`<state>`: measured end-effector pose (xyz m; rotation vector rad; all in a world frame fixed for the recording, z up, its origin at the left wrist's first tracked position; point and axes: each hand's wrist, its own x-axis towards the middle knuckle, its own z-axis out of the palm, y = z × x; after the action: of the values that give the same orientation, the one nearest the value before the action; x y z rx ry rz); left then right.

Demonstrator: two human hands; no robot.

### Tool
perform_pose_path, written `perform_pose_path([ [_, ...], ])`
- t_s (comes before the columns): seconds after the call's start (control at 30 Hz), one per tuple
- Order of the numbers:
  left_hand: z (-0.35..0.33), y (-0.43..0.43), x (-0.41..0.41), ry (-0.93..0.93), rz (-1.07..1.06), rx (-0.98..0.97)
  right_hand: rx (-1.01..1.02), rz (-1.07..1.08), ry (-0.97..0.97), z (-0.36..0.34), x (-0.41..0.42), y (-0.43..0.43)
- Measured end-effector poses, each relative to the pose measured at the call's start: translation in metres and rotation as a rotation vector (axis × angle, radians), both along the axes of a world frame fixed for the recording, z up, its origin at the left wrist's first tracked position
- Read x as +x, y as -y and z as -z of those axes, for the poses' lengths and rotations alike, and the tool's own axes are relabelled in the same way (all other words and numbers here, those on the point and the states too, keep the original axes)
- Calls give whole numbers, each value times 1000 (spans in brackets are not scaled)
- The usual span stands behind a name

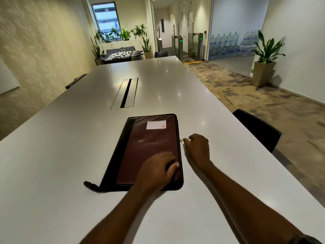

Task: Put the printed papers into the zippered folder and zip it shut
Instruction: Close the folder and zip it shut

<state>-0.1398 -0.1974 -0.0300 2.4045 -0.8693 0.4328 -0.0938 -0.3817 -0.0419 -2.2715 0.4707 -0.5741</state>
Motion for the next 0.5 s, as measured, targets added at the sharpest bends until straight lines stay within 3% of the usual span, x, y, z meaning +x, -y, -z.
perform_pose_path([
  [0.13,-34,25,54,-57,-30,58,24,-74,-22,-1,-15,-8],
  [0.37,-46,90,121,-164,-102,613,381,-130,-68,7,-9,-15],
  [0.5,-44,109,134,-184,-111,723,478,-125,-72,12,2,-11],
])
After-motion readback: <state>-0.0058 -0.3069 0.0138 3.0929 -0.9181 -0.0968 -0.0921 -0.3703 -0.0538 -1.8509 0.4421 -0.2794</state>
